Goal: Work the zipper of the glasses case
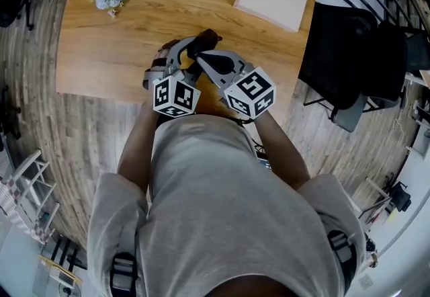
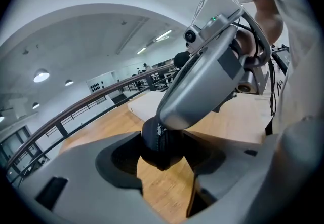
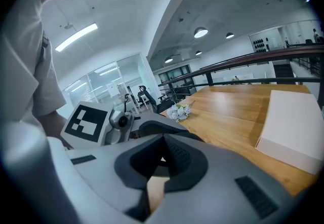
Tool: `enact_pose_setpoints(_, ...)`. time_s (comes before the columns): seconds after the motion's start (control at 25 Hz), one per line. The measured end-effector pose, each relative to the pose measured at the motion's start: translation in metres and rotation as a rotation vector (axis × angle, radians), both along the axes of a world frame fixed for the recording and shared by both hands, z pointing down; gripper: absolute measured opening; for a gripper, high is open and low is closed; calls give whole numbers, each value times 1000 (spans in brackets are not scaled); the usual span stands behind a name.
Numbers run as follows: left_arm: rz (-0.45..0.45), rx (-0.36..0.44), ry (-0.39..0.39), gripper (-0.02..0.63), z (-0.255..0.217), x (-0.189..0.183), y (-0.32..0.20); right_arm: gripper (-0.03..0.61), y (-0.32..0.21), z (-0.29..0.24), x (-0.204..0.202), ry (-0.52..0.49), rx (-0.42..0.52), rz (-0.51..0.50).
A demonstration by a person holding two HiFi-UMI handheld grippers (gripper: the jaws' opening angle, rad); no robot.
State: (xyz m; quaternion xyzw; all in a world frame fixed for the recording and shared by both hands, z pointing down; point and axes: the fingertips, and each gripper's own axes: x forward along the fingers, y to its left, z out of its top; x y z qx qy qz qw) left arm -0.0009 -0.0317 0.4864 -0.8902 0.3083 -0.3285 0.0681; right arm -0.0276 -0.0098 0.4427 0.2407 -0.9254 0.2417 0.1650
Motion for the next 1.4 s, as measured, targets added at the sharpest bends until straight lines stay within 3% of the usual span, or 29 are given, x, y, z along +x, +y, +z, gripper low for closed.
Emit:
enact_pose_setpoints(0.24,18,-12,13,262,5,1,2,25,2,5,-4,-2,-24,-9)
enact_pose_setpoints(0.48,61,-14,-24,264,18,-6,2,25,1,19,-13,-79,-133,-5)
enact_pose_setpoints(0.6,124,18,-38,262,25,-7,2,26,-2,24,-12,-95,-165,4)
enact_pose_setpoints(0.76,271,81,-103,264,36,-9,2,35,-4,29,-4,-20,-108,25)
enact_pose_setpoints(0.88,327,64,-117,264,41,-17,-4,156,-3,40,6,66,-86,41)
enact_pose_setpoints(0.92,347,59,-130,264,45,-22,-6,161,-3,46,9,104,-74,48)
enact_pose_setpoints(1.2,506,80,-275,264,80,-53,-14,118,-4,72,18,241,-50,141)
enact_pose_setpoints(1.4,570,80,-305,264,99,-62,-20,63,-2,84,17,273,-69,202)
